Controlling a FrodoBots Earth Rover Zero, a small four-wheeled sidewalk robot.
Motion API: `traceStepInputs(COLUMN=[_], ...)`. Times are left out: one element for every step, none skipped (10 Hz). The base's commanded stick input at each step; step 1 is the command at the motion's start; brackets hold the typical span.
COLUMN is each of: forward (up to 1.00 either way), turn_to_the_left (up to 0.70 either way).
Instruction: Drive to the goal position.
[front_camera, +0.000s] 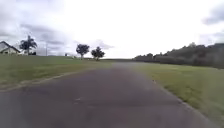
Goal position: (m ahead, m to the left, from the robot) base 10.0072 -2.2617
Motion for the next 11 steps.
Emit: traceStepInputs(forward=[0.7, 0.7, 0.7, 0.7, 0.7, 0.7, 0.7, 0.7, 0.7, 0.7, 0.7], turn_to_the_left=[0.02, 0.02, 0.02, 0.02, 0.02, 0.02, 0.02, 0.02, 0.02, 0.02, 0.02])
